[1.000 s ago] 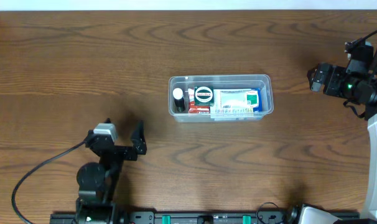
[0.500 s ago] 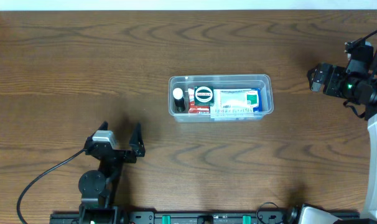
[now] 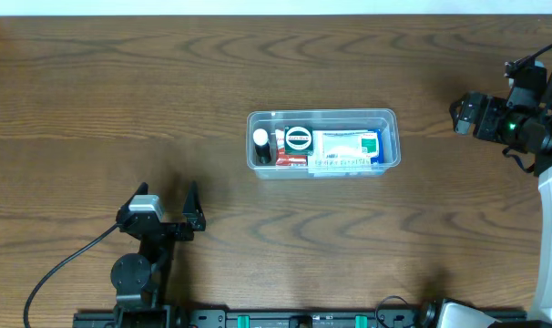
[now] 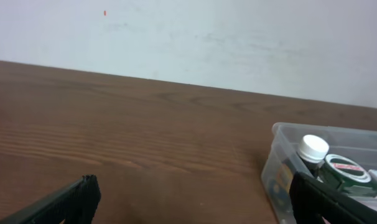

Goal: Pack container

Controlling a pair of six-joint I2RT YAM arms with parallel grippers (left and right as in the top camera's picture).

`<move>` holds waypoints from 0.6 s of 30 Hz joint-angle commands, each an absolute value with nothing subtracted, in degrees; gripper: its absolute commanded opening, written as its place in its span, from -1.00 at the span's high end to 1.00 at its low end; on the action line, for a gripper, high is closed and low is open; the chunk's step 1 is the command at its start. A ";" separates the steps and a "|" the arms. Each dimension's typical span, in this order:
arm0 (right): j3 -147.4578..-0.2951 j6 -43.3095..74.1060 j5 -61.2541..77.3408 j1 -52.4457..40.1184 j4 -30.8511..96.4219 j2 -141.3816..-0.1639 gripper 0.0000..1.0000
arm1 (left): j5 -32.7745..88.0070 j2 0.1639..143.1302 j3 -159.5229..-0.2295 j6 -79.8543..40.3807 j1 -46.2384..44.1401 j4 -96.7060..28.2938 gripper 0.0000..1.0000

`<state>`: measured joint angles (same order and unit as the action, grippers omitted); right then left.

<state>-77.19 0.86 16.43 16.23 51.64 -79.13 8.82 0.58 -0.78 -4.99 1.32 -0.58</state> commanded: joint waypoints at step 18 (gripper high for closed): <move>-77.95 1.21 16.29 16.53 51.70 -79.09 -0.98 | 9.87 0.23 -0.23 -3.05 1.69 -3.20 -0.96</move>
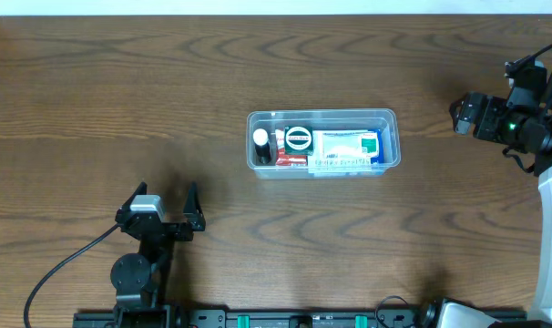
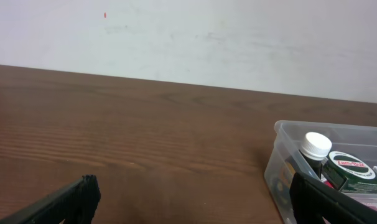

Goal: Pack container

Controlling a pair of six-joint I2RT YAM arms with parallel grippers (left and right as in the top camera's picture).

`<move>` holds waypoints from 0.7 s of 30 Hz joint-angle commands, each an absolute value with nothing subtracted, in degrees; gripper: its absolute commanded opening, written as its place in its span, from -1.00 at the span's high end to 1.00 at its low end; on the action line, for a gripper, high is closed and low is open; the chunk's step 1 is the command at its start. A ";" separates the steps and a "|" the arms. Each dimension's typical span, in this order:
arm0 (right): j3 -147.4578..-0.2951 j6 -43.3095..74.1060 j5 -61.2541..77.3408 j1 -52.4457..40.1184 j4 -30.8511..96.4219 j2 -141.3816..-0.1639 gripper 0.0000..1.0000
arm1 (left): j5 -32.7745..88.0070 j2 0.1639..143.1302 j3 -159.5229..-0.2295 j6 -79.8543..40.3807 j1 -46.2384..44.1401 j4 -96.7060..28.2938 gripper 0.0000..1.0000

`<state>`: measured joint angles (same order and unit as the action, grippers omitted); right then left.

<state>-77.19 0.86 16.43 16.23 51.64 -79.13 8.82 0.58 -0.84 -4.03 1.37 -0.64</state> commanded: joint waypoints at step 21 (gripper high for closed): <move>-77.47 1.21 16.29 11.03 52.10 -72.14 -0.99 | 9.87 0.23 -0.23 -3.05 1.69 -3.18 -0.96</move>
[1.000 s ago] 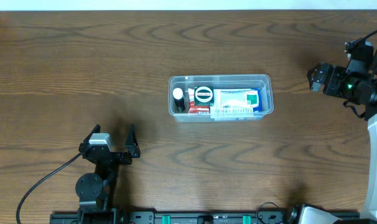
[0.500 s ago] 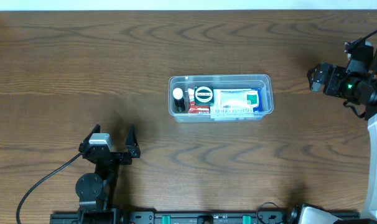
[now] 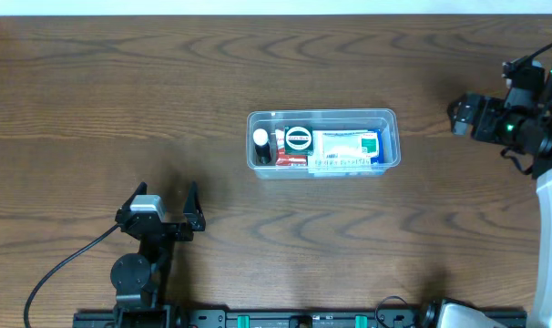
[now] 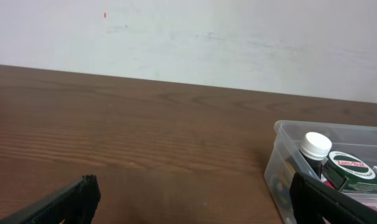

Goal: Pack container

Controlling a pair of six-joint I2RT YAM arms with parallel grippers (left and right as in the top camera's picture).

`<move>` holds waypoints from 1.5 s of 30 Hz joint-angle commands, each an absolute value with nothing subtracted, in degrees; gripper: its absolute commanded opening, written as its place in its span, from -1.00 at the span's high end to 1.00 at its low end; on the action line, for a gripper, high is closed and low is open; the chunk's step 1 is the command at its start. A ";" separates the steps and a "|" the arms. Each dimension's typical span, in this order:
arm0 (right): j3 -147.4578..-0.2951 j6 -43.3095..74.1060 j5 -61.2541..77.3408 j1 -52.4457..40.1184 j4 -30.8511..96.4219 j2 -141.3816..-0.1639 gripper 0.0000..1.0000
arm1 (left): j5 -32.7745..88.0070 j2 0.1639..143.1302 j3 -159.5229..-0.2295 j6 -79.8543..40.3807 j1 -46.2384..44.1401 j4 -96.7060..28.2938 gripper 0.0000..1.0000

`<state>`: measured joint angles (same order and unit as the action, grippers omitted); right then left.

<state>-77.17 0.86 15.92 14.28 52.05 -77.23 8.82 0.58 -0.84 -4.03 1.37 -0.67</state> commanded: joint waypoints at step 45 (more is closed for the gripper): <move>-6.02 5.50 16.95 -3.18 -1.98 -0.30 -0.98 | 9.87 0.23 -0.23 -3.05 1.69 -3.18 -0.96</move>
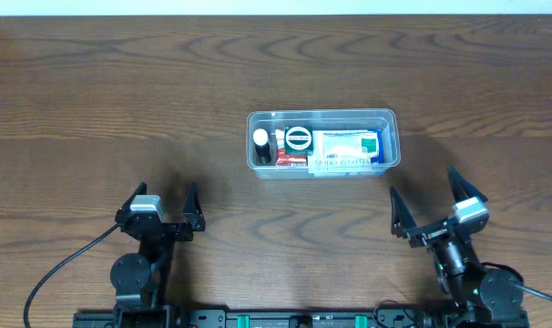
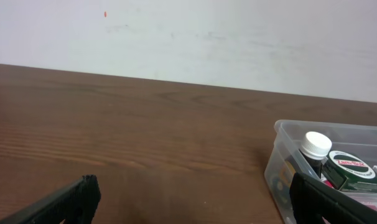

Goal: Pack container

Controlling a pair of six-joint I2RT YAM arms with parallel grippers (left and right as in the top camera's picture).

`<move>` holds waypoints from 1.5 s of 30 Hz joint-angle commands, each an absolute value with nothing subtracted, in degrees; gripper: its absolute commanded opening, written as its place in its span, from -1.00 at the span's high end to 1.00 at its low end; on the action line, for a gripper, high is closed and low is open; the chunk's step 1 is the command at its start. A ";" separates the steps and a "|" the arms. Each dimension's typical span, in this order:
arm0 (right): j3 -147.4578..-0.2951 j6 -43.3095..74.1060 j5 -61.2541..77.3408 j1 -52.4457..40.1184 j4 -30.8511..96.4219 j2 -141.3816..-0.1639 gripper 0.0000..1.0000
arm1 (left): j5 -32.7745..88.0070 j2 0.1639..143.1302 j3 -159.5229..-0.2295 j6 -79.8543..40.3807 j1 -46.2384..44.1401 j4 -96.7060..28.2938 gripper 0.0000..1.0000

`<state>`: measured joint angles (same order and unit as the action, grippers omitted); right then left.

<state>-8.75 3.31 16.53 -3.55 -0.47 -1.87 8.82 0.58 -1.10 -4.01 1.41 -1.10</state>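
Observation:
A clear plastic container (image 1: 391, 117) sits mid-table, filled with a white-capped bottle (image 1: 260, 138), a round green-lidded tin (image 1: 299, 138), a red tube and a white-and-green packet (image 1: 347, 144). In the left wrist view the container (image 2: 283, 149) shows at the right with the bottle (image 2: 315, 146) and tin (image 2: 353, 171). My left gripper (image 1: 165, 202) rests open near the front left, empty, its fingertips (image 2: 83, 193) wide apart. My right gripper (image 1: 428, 205) rests open at the front right, empty.
The wooden table (image 1: 121, 91) stretches around the container. A pale wall (image 2: 188, 37) rises behind the far edge. A black cable (image 1: 62, 264) trails from the left arm's base at the front.
My right arm was raised at the table's far right edge; it now rests at the front right with its gripper open. The left arm and container have not moved.
The packed container stayed mid-table throughout. My left gripper sat open at the front left, its view barely shifting after the first moment. My right arm hung at the right edge for three moments and is now down at the front right.

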 commanded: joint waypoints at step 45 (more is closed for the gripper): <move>-0.30 -7.09 8.97 -3.16 0.05 -0.30 -0.99 | 9.87 0.23 -0.23 -3.05 1.69 -3.18 -0.96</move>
